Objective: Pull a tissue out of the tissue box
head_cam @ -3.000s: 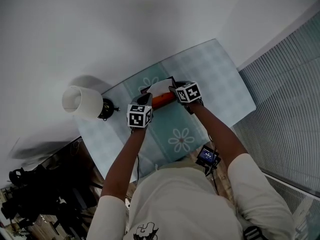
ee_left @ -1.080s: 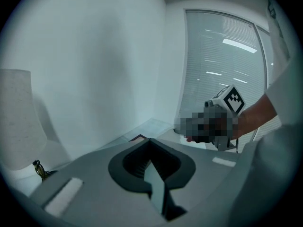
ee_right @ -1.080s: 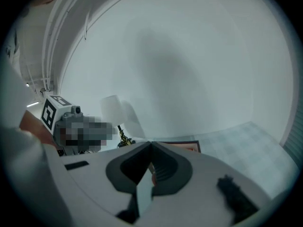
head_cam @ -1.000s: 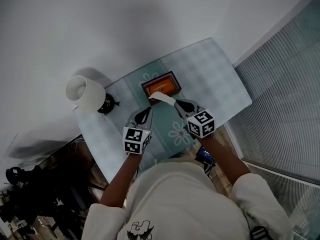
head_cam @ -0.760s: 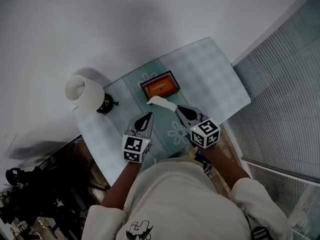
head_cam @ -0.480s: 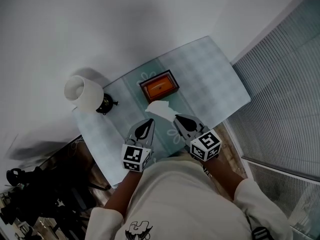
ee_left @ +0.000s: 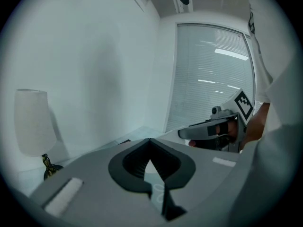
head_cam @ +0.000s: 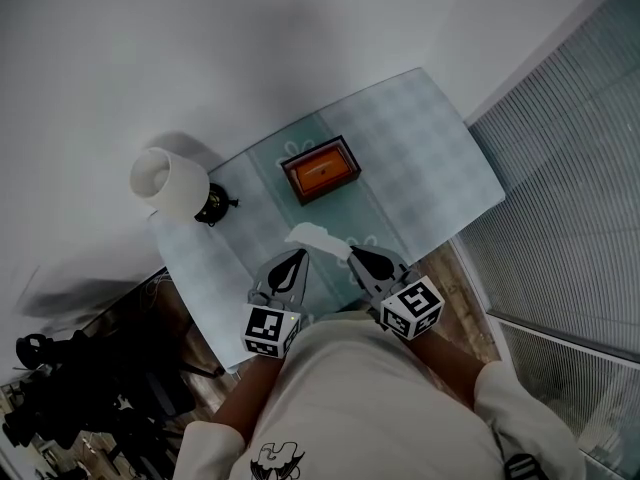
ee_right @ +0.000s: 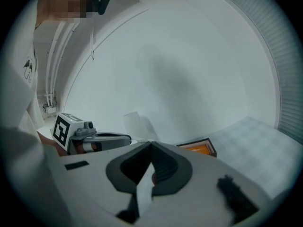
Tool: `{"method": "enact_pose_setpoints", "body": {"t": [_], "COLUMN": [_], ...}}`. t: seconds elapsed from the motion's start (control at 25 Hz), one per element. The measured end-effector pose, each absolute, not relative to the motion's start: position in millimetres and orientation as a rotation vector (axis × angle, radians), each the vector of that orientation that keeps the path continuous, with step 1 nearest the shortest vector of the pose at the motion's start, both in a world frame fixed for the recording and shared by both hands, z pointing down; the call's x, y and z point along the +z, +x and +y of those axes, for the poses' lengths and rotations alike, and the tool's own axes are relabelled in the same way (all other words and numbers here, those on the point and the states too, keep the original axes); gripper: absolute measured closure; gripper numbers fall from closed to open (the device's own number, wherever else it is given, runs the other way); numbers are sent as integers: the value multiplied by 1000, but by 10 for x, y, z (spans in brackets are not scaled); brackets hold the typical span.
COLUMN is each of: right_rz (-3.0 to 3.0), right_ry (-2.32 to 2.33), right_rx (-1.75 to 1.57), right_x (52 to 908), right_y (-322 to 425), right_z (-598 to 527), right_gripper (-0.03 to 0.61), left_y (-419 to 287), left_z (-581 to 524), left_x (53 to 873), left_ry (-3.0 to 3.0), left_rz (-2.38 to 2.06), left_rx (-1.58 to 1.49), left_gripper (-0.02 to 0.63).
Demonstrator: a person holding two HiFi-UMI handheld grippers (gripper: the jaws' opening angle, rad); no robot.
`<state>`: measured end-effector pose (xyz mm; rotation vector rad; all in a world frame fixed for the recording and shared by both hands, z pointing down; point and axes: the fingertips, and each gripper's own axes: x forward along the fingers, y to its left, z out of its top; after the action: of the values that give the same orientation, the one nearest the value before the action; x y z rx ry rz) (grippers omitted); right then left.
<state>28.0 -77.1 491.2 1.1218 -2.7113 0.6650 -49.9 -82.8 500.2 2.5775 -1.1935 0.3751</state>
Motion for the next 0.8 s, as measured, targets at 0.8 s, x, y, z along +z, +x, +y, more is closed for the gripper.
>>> {"method": "enact_pose_setpoints", "body": {"t": [0.8], "right_rz": [-2693], "right_ry": [1142], "right_rx": [601], "right_x": [4886], "right_y": [197], "right_z": [-825], "right_gripper": [566], "left_y": [-501], "left_z": [-865], "left_x": [5018], "left_ry": [2571], "left_rz": [-1175], "left_rx": [367], "left_gripper": [607]}}
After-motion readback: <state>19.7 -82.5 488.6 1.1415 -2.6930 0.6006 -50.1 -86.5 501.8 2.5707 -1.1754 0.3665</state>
